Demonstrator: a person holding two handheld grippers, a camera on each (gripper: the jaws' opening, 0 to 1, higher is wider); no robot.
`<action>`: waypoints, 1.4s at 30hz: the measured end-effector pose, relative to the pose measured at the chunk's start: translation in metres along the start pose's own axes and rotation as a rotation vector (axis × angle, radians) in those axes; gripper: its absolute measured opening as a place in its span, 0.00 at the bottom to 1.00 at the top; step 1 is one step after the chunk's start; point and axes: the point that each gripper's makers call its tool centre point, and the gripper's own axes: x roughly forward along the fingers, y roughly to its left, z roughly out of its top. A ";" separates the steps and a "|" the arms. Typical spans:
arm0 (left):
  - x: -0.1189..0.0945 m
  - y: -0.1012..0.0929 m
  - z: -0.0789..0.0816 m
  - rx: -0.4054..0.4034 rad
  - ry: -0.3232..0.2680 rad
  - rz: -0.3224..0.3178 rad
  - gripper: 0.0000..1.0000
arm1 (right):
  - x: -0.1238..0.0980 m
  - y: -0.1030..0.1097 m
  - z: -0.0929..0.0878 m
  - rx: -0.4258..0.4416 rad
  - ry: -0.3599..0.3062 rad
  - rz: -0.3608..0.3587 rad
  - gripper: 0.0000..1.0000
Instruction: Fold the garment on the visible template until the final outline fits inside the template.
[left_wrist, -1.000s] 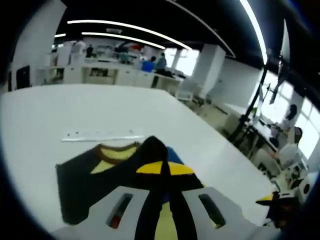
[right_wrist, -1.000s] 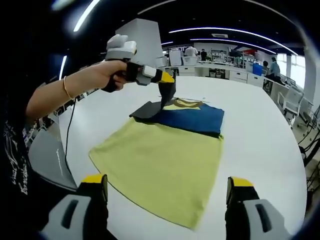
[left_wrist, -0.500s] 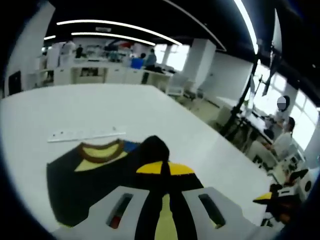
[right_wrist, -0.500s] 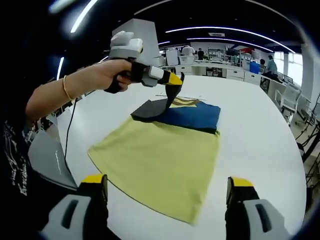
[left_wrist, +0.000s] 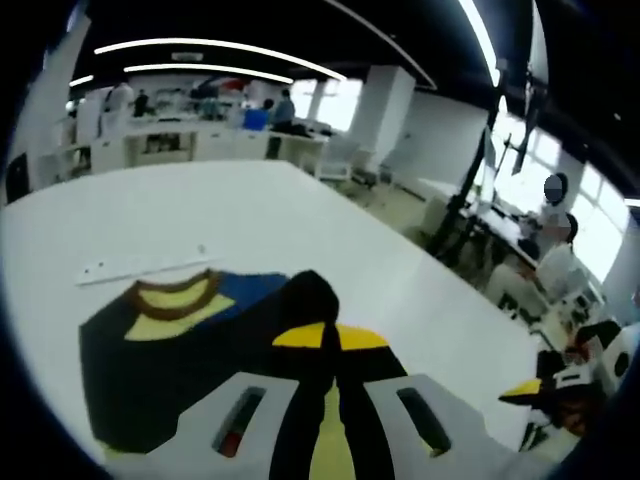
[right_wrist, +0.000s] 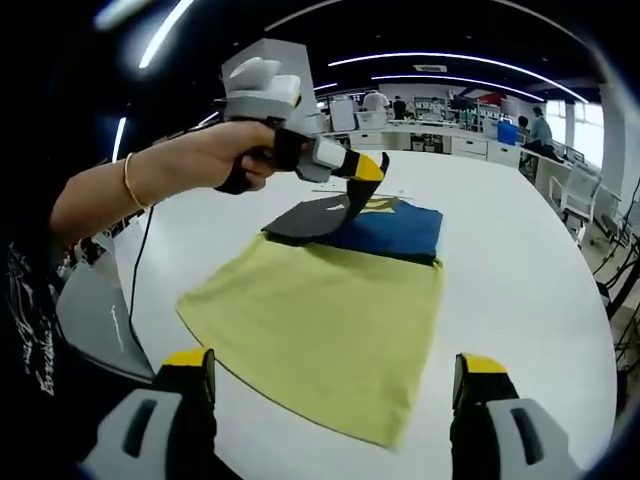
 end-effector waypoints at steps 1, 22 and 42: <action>0.001 0.000 -0.001 0.000 0.002 0.001 0.00 | 0.000 0.000 0.000 0.001 0.000 0.000 0.99; 0.026 -0.026 -0.043 0.045 0.041 -0.111 0.19 | -0.004 -0.010 -0.009 0.038 0.000 -0.027 0.99; -0.019 0.007 -0.016 0.128 -0.092 -0.082 0.94 | 0.001 -0.014 -0.001 0.032 -0.005 -0.026 0.99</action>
